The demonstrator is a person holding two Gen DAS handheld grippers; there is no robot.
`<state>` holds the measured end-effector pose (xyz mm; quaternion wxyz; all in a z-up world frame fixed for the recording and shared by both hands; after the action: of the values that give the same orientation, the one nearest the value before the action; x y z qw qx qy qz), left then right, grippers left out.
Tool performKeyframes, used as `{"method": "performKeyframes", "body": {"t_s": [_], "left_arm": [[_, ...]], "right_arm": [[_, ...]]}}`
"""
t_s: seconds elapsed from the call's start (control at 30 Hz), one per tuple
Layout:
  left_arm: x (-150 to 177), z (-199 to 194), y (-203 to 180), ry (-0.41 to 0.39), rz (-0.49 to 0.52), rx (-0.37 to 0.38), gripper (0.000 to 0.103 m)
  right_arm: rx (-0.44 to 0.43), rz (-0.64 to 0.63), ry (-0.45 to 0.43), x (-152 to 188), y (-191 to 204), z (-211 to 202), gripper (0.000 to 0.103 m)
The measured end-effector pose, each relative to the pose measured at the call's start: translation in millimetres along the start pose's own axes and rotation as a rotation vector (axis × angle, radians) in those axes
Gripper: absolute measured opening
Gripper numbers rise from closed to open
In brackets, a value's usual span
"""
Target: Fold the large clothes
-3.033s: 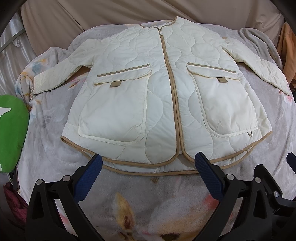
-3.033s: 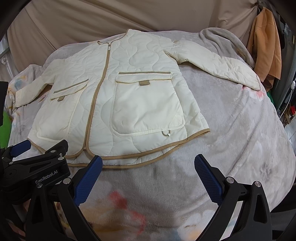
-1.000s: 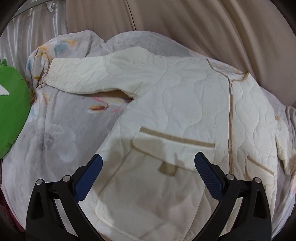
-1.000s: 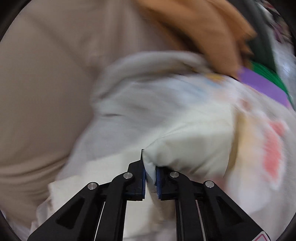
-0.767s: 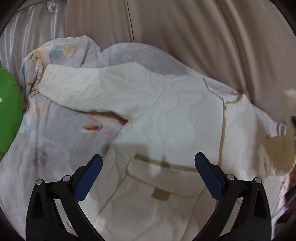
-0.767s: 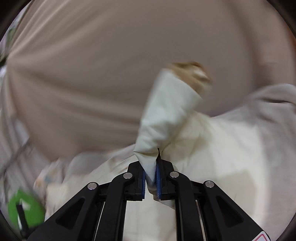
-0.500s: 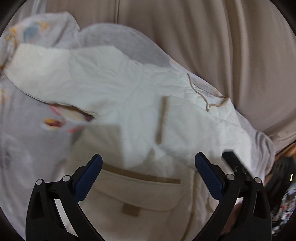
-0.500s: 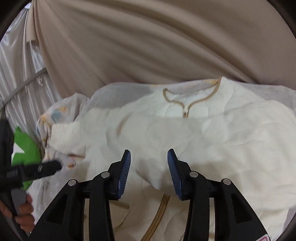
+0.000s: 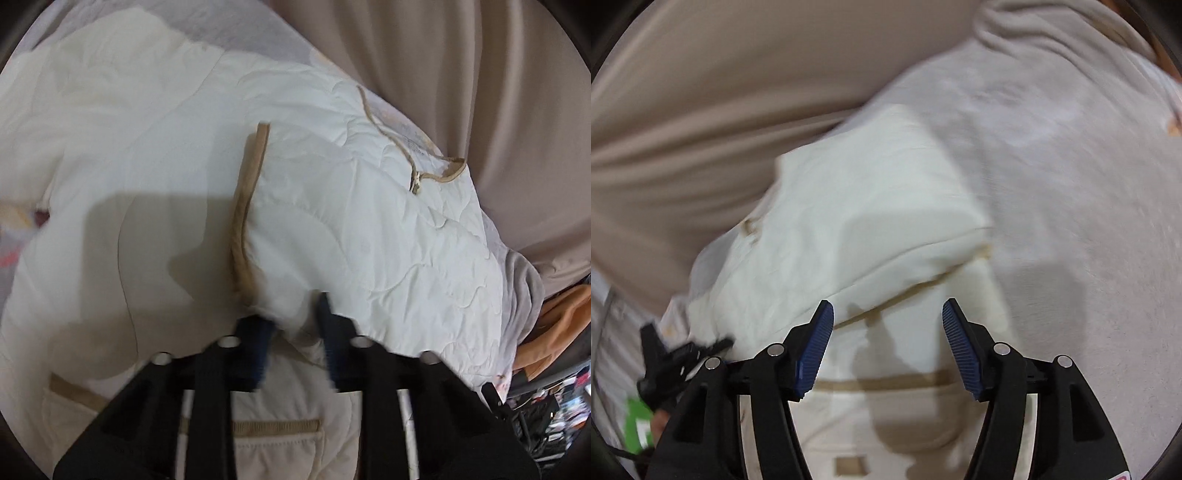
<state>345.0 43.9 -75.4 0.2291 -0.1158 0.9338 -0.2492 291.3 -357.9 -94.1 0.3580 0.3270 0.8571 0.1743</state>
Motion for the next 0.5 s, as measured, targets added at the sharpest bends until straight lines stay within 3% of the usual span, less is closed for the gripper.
{"method": "performKeyframes", "body": {"t_s": [0.03,0.07,0.13,0.23,0.33,0.43,0.47,0.5], "left_arm": [[-5.1,-4.1,-3.7,-0.029,0.023,-0.010,0.011],[-9.7,-8.6,-6.0,-0.056,0.041,-0.022,0.010],[-18.8,-15.0,-9.4,-0.095,0.067,-0.031,0.010],[-21.6,-4.1,-8.3,-0.084,0.111,-0.081,0.010],[-13.7,22.5,1.5,-0.039,0.138,-0.141,0.011],[-14.9,14.6,3.3,-0.053,0.133,-0.128,0.015],[-16.5,6.6,4.9,-0.055,0.113,-0.122,0.024],[-17.3,-5.7,8.4,-0.064,0.091,-0.107,0.041]], "right_arm": [[-0.024,0.026,-0.003,-5.2,-4.3,3.6,0.051],[-0.058,0.040,-0.012,-11.6,-3.8,4.3,0.033],[-0.087,0.008,-0.076,-25.5,9.6,-5.8,0.016],[-0.067,-0.100,-0.153,-31.2,26.6,-13.3,0.012],[0.072,-0.120,0.037,-11.4,7.2,35.4,0.008],[0.082,-0.108,-0.008,-9.0,4.1,13.0,0.008],[0.088,-0.111,-0.026,-9.0,3.9,-0.4,0.014],[0.084,-0.113,-0.043,-6.3,5.0,-17.5,0.017]]}}
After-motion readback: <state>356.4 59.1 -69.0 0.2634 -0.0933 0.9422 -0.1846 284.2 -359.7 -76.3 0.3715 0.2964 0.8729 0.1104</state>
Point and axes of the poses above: each gripper's, at about its wrist camera, not at the fingertips, and z roughly the way its jaws point, y to its left, x to its underside, the point moved 1 cm from there along z, roughly the way its jaws point, and after that the axes turned 7 degrees about -z, right-handed, at the moved point
